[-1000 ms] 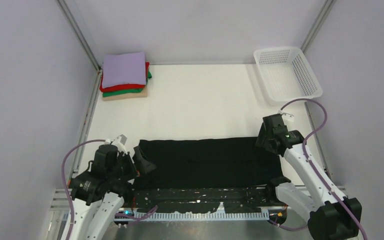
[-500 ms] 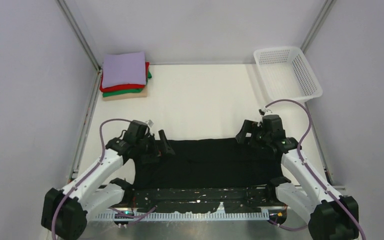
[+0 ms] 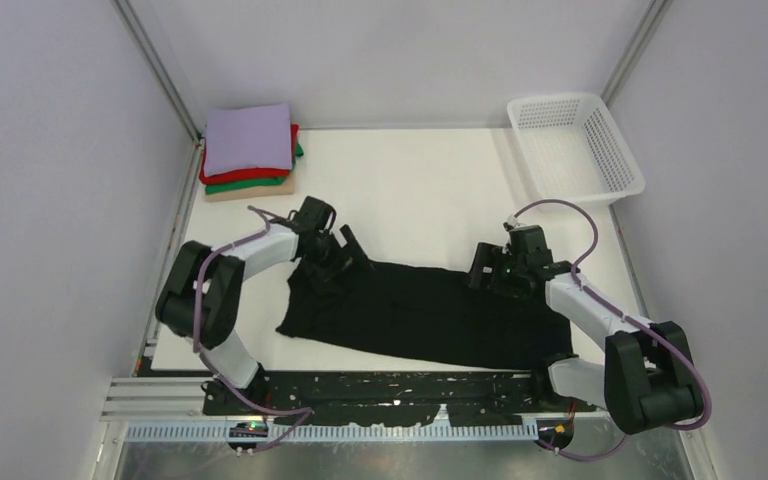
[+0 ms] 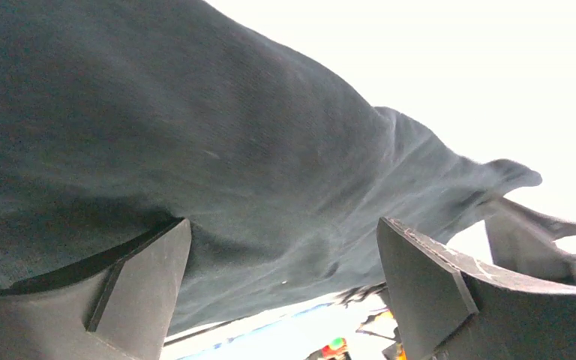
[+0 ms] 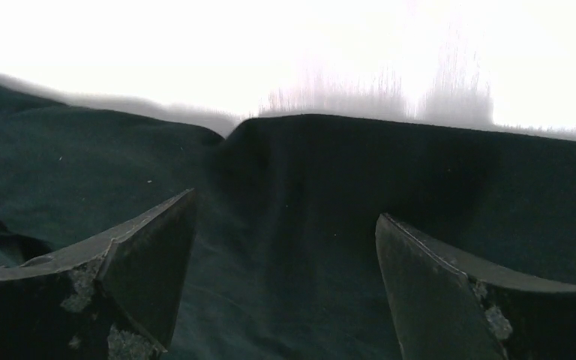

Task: Fold and stack the t-shirts
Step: Rotate the tshirt 90 degrees, then grab the bottom of the folded rectangular tshirt with both arms, then fold the folded rectangular tshirt in 1/3 of the way, then grab one side of the 2/3 rectangular tshirt with both arms

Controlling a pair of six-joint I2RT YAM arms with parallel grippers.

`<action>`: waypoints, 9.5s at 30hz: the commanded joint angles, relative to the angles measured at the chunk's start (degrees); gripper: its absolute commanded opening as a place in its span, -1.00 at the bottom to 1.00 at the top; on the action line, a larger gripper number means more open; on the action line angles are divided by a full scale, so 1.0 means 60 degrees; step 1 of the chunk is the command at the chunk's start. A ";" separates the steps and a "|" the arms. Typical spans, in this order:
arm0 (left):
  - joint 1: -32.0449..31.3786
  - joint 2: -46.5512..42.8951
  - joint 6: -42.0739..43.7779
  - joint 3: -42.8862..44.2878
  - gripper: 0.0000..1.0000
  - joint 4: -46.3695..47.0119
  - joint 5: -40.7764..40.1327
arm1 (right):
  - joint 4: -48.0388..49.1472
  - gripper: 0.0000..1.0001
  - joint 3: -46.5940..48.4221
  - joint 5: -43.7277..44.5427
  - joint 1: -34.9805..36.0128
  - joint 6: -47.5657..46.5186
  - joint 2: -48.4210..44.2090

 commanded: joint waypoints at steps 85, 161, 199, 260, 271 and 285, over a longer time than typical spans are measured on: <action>0.0156 -0.8039 0.2990 -0.3065 0.99 0.2471 -0.1542 | 0.0088 0.91 0.5464 0.2458 0.4417 -0.1255 0.5216; -0.0957 -0.5240 0.2170 -0.5413 -0.97 0.2927 0.1454 | 0.1203 0.01 -0.1561 -0.0565 0.4905 0.3242 -0.0850; -0.0177 -0.4636 0.1985 -0.2032 -1.00 0.3091 0.0722 | 0.0879 -0.89 0.1041 0.1214 0.3907 0.2192 -0.1359; 0.2086 0.0775 0.3591 0.2262 0.99 0.1915 0.2461 | 0.2611 0.91 0.3994 -0.1752 0.0303 0.1226 0.4065; 0.1914 0.0519 0.3100 0.0278 0.84 0.2688 0.2146 | 0.3192 0.91 0.1666 -0.2197 0.0509 0.1882 0.2499; 0.1753 0.1643 0.2697 0.0404 -0.50 0.3213 0.2567 | 0.3678 0.97 0.1489 -0.2507 0.0689 0.2519 0.3160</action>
